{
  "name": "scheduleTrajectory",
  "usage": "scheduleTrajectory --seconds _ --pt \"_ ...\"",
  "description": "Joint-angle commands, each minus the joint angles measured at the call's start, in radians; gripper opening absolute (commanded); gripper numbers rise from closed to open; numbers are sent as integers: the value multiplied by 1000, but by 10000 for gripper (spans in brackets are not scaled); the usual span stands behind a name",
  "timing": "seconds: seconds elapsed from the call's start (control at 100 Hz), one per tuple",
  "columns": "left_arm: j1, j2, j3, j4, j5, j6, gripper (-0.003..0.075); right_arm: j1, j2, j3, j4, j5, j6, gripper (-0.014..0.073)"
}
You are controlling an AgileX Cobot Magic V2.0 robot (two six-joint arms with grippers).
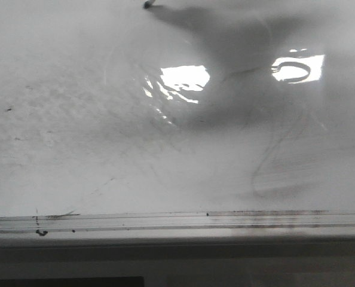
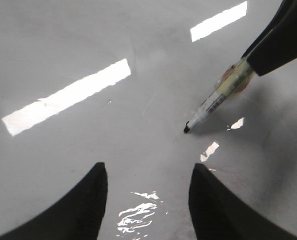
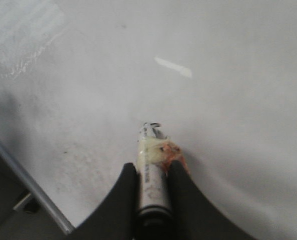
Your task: Write number 9 on whiteboard
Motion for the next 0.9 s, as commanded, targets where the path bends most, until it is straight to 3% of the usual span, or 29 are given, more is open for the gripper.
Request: scheduleTrajectory --seconds 0.0,0.19,0.62,0.89 --pt "4 2 -33 -11 -74 -11 347 -5 52 -45 1 -14 0 -51" --pt "4 2 -33 -11 -74 -11 347 1 48 -46 -19 102 0 -51" --pt "4 2 -33 -11 -72 -11 347 0 3 -135 -121 79 9 -51" --pt "4 5 -31 -7 -57 -11 347 46 11 52 -44 142 35 -51"
